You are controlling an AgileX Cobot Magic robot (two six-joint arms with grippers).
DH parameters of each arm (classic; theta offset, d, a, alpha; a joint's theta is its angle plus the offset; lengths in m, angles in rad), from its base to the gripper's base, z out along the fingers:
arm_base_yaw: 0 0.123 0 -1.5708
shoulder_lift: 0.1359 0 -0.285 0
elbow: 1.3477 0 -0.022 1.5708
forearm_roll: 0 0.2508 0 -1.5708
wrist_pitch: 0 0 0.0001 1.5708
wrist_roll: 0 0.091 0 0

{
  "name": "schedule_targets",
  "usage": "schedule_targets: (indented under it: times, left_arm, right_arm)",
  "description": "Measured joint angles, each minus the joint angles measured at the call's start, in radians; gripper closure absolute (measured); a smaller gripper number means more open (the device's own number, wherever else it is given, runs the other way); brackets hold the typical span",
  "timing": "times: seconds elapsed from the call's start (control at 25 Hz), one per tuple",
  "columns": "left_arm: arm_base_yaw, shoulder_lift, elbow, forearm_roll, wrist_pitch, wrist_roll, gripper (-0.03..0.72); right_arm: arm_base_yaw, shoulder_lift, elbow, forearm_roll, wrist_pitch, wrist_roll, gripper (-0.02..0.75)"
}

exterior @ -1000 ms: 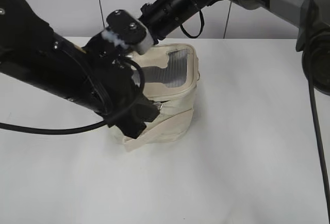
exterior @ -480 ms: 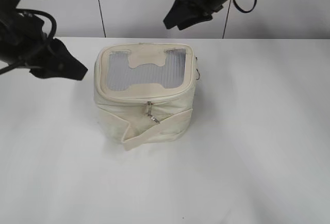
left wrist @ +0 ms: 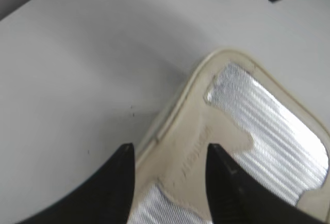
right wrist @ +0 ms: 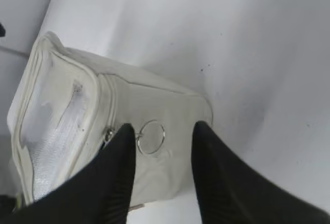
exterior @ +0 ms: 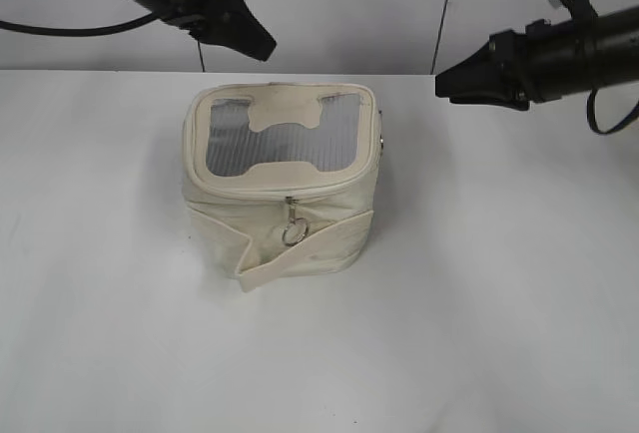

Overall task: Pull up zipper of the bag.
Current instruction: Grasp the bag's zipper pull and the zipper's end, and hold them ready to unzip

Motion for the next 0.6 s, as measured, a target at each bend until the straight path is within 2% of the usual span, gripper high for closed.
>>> schedule_targets:
  times: [0.12, 0.2, 0.32, 0.48, 0.56, 0.6]
  left_arm:
    - [-0.016, 0.143, -0.177, 0.004, 0.097, 0.041, 0.314]
    - [-0.033, 0.210, -0.251, 0.019, 0.150, 0.052, 0.310]
    - [-0.055, 0.279, -0.304, 0.033, 0.189, 0.058, 0.307]
    - [-0.061, 0.300, -0.320, 0.041, 0.206, 0.058, 0.314]
    - [-0.061, 0.300, -0.324, 0.059, 0.211, 0.058, 0.383]
    - [-0.061, 0.300, -0.324, 0.069, 0.215, 0.058, 0.466]
  right_arm:
    - [0.010, -0.116, 0.281, 0.337, -0.138, -0.469, 0.442]
    - [0.015, -0.133, 0.376, 0.477, -0.147, -0.681, 0.381]
    - [0.017, -0.132, 0.430, 0.535, -0.156, -0.822, 0.254]
    - [0.019, -0.114, 0.432, 0.563, -0.143, -0.878, 0.209]
    - [0.021, -0.091, 0.432, 0.565, -0.126, -0.895, 0.209]
    - [0.026, -0.078, 0.432, 0.565, -0.126, -0.904, 0.209]
